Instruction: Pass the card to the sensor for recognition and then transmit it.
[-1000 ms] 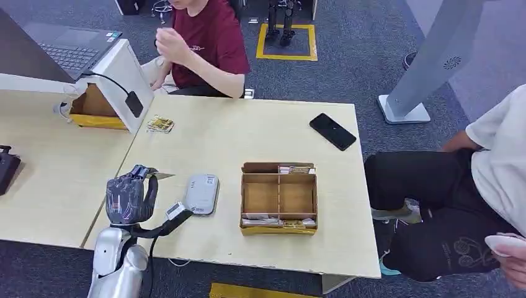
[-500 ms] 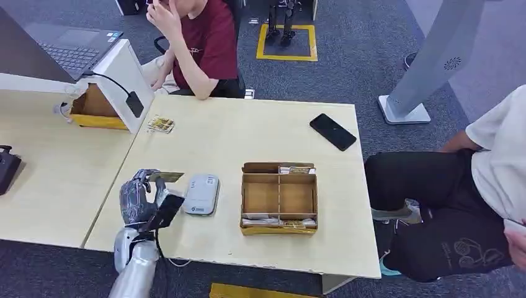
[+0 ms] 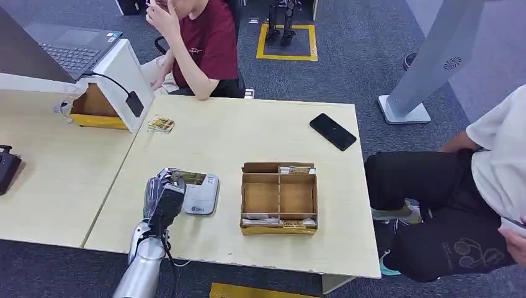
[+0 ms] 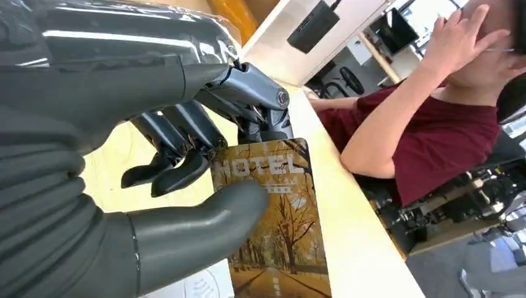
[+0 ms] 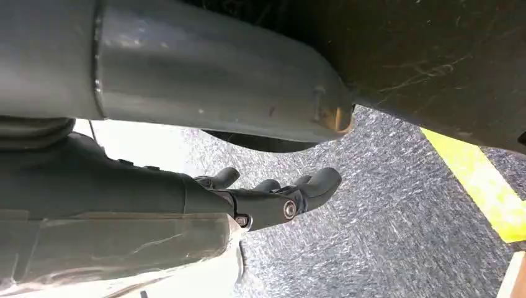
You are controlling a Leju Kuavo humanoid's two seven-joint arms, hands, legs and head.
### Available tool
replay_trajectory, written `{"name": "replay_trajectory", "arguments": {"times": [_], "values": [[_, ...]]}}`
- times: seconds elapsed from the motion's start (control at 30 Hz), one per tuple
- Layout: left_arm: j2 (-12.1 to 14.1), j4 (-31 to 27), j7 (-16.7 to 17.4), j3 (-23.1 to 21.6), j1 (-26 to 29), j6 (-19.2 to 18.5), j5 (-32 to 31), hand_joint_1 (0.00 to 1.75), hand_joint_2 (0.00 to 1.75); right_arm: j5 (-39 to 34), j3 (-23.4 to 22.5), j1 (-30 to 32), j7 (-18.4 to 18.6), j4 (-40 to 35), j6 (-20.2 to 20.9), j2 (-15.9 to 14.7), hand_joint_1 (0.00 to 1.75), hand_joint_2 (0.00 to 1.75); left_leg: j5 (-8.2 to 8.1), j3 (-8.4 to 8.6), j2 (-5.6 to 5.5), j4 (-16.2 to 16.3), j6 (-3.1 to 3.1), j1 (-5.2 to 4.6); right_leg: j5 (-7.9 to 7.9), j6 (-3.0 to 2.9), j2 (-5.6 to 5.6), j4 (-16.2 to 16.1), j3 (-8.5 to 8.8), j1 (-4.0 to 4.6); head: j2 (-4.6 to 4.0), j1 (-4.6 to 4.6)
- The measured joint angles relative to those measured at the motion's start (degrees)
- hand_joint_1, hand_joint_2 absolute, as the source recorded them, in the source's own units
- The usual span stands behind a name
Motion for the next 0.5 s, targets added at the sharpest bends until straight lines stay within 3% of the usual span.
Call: {"name": "replay_trajectory", "arguments": {"times": [0.27,0.5], "values": [[1.0,0.4,1.9,-1.1,0.0,-3.1,-0.9,1.75,1.75,0.9,-0.6,0.0,0.0,0.0,-0.1,0.0,0.0,0.0,0.0,0.0,0.0,0.0,0.0,0.0,0.0,0.0,0.01,0.0,-0.01,0.0,0.0,0.0],[1.8,2.2,3.3,-1.4,-0.3,-0.6,-4.1,1.75,1.75,2.1,-1.5,0.0,0.0,0.0,-0.1,0.0,0.0,0.0,0.0,0.0,0.0,0.0,0.0,0.0,0.0,0.0,0.0,0.0,0.0,0.0,0.0,0.0]]}}
